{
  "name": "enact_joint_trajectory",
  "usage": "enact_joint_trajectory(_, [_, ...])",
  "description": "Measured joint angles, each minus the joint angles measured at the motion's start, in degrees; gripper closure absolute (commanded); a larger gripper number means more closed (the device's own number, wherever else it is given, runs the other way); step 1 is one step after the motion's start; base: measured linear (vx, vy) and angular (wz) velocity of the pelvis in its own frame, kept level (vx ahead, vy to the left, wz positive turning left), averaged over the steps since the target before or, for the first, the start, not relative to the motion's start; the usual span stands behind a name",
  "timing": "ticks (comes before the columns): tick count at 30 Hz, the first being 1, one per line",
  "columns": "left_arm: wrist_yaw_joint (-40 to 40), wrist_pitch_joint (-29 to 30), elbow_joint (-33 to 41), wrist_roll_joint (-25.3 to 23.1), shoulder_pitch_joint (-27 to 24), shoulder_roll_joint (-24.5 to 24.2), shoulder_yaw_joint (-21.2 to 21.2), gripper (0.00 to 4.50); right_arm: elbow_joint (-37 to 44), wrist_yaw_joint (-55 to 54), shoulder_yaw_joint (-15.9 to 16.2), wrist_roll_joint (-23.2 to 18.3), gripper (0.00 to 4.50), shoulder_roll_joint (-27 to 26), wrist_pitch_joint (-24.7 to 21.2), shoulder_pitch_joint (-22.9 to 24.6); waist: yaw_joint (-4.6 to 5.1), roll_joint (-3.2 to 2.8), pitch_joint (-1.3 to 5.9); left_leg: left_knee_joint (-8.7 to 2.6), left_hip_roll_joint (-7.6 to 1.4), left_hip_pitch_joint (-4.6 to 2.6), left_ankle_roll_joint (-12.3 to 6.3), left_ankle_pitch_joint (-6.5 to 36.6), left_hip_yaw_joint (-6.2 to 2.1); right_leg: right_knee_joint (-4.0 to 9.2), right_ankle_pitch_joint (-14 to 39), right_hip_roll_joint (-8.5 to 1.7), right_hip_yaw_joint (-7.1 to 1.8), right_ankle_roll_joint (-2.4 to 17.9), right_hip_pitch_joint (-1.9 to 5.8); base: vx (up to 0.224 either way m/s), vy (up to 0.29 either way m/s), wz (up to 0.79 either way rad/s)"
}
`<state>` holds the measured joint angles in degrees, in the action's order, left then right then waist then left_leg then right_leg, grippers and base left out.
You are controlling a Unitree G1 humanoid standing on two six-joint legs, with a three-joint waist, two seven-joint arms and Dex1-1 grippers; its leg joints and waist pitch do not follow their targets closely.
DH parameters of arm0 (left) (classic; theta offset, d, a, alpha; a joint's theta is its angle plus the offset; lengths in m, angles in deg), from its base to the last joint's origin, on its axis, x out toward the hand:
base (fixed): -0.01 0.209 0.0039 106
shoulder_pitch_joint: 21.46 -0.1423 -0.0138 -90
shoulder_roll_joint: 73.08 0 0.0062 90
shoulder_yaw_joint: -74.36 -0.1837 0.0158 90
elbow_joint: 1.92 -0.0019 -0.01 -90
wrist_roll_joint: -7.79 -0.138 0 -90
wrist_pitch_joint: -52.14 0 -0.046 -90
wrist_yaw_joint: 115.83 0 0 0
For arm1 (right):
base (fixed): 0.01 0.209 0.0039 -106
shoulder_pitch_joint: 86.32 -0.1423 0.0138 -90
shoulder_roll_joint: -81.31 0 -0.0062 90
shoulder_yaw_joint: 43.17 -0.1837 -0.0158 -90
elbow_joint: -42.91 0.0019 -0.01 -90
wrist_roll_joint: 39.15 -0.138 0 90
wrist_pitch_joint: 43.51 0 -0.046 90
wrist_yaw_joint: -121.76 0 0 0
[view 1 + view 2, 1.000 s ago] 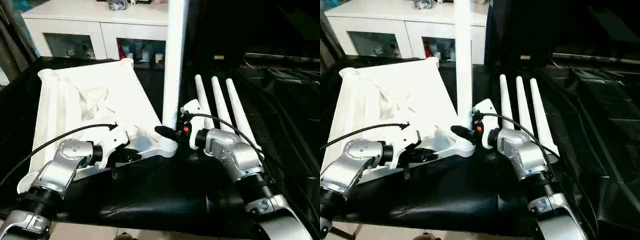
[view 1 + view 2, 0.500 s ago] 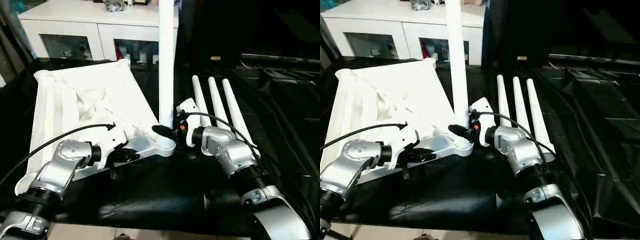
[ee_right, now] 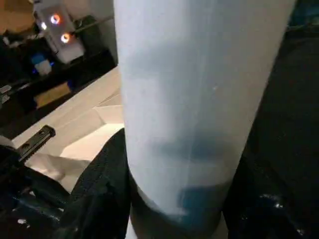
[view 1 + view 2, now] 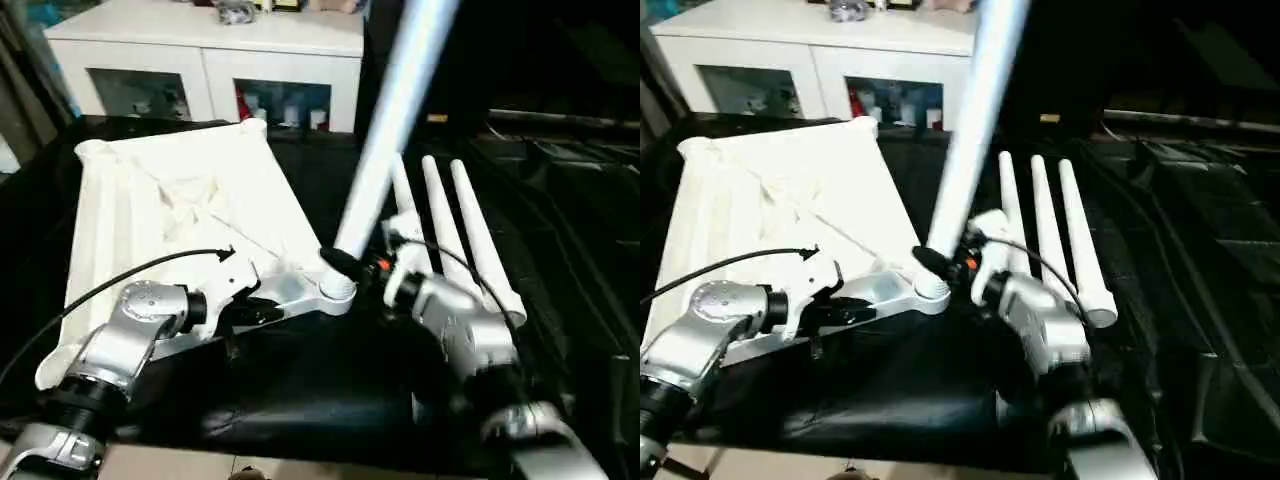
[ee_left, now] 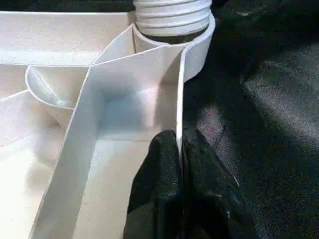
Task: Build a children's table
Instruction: Insert table leg to table base
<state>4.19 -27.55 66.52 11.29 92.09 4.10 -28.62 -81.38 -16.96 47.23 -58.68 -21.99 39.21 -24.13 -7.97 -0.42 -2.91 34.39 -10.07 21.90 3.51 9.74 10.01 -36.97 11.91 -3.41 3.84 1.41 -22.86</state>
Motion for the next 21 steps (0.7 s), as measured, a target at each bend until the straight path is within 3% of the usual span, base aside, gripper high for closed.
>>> enact_joint_trajectory(6, [0.0,-0.1,-0.1,0.0,0.0,0.1,0.0,4.5,0.3,-0.7,0.4,0.7,2.59,-0.8,3.9,1.9,-0.1,-0.02,0.02,-0.02,0.0,-0.04,0.0,0.0,0.0,0.0,0.0,0.0,0.0,0.0,0.03,0.0,0.0,0.0])
enact_joint_trajectory(11, [0.0,-0.1,-0.1,0.0,0.0,0.0,0.0,4.5,1.3,-1.3,4.0,4.7,2.59,0.1,7.9,2.7,-0.06,0.0,0.04,-0.03,0.0,-0.04,0.0,0.0,0.0,0.01,0.1,0.0,-0.01,-0.2,0.03,0.0,0.0,0.0])
enact_joint_trajectory(15, [0.0,-0.1,-0.1,0.0,0.0,-0.2,0.0,4.5,2.7,-0.6,7.2,8.3,2.59,2.1,8.1,2.1,0.01,0.12,0.09,-0.07,0.0,-0.09,0.0,0.0,0.0,0.0,0.2,0.0,0.0,-0.3,0.04,0.0,0.0,0.0])
enact_joint_trajectory(21, [0.0,-0.1,-0.1,0.0,-0.1,-0.4,0.0,4.5,2.3,1.3,8.4,10.2,2.59,3.1,7.0,0.0,0.11,0.31,0.15,-0.11,0.0,-0.14,0.0,0.0,0.0,0.0,0.2,0.01,-0.01,-0.3,0.04,0.0,0.0,0.0])
